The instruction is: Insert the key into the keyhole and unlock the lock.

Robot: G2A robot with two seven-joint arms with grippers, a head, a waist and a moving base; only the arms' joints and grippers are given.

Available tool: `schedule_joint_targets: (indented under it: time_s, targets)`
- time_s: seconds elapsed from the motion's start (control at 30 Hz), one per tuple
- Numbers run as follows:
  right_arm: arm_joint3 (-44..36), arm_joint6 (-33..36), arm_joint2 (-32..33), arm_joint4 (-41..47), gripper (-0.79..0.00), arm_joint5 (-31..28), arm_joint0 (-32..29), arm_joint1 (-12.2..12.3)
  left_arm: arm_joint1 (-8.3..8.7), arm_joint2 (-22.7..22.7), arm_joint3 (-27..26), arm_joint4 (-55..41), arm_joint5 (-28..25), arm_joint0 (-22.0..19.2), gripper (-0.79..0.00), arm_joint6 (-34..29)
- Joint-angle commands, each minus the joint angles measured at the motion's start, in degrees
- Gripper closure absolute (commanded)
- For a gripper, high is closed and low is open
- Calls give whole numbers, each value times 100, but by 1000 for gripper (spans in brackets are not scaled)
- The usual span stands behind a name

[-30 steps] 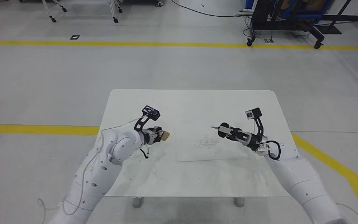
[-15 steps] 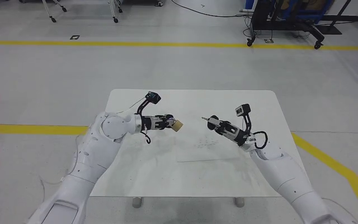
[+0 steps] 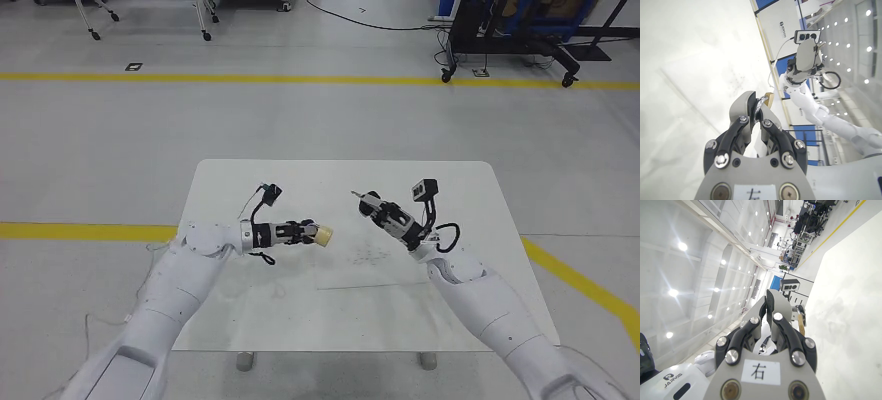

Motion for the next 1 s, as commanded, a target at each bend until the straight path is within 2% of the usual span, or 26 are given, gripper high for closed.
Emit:
schedule_joint_targets:
  time_s: [0.0, 0.13, 0.2, 0.5, 0.63, 0.73, 0.83, 0.97]
  targets:
    - [56, -206, -65, -107, 0, -121, 67, -63, -110, -2, 362, -987, 160, -162, 0, -503]
    - [115, -456, -218, -419, 0, -174, 156, -173, -269, 53, 971, -1640, 194, -457, 0, -1003]
    - [165, -594, -275, -663, 0, -124, 201, -213, -328, 119, 1210, -1665, 120, -590, 0, -1138]
    - [304, -1048, -356, -1133, 0, -105, 319, -374, -557, 348, 1689, -1740, 17, -836, 0, -1332]
    - [287, -884, -463, -1313, 0, -35, 377, -439, -611, 346, 1920, -1856, 92, -908, 0, -1407]
    - [245, -587, -430, -1218, 0, -238, 350, -450, -651, 330, 2149, -1905, 180, -975, 0, -1270]
    - [301, -617, -281, -1299, 0, -369, 304, -429, -684, 296, 2312, -1970, 287, -1015, 0, -1094]
    - [301, -672, -103, -1449, 0, -374, 231, -398, -702, 243, 2400, -2034, 267, -1061, 0, -1157]
